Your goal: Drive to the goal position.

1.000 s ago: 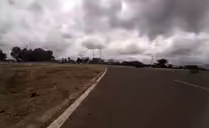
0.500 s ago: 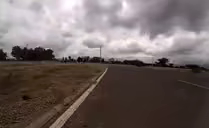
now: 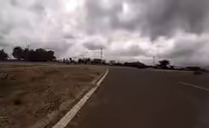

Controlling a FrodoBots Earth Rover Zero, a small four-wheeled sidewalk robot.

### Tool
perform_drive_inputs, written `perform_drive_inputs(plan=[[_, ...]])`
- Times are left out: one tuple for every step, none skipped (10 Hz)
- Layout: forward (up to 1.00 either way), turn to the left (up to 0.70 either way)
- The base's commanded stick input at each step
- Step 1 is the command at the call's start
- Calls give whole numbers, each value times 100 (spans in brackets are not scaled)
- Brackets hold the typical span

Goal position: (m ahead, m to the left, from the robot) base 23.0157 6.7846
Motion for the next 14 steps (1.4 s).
perform_drive_inputs(plan=[[50,-43],[50,-27],[50,-14],[50,-6],[50,0],[50,0],[50,0],[50,0],[50,0],[50,0],[50,0],[50,0],[50,0],[50,0]])
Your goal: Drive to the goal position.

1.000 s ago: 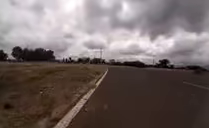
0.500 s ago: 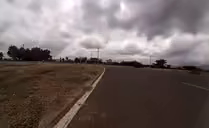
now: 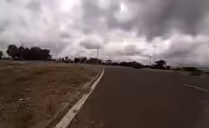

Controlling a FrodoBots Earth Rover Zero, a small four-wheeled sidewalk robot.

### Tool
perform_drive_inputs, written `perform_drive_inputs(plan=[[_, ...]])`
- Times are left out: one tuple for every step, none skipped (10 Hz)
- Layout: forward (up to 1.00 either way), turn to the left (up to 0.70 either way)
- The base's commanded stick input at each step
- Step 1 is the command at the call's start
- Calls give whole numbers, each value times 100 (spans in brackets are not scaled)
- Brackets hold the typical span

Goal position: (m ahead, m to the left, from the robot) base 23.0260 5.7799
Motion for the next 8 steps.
perform_drive_inputs(plan=[[50,0],[50,0],[50,0],[50,-14],[50,-39],[50,-50],[50,-50],[50,-50]])
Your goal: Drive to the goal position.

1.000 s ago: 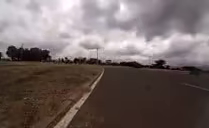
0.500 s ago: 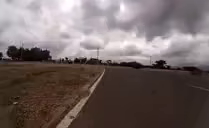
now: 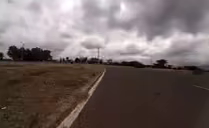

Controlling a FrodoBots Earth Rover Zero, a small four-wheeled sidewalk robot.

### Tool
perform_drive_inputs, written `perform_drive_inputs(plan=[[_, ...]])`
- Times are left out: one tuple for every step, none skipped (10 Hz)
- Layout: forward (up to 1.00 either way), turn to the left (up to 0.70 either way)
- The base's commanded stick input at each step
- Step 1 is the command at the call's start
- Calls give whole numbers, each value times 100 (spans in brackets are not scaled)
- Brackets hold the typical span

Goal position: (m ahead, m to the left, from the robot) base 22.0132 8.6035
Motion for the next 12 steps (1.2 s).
perform_drive_inputs(plan=[[50,-50],[50,-25],[50,-10],[50,0],[50,0],[50,0],[50,0],[50,0],[50,0],[50,0],[50,0],[50,0]])
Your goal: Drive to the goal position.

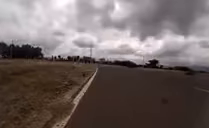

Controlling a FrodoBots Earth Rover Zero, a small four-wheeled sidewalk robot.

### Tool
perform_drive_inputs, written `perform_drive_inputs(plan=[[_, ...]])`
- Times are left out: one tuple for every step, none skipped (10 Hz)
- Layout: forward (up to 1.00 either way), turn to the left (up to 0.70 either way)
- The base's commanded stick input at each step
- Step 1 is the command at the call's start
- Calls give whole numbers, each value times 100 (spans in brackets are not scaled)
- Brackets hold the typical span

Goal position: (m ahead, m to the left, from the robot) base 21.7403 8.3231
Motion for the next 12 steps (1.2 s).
perform_drive_inputs(plan=[[50,0],[50,0],[50,0],[50,0],[50,0],[50,0],[50,0],[50,0],[50,0],[50,0],[50,-32],[50,-44]])
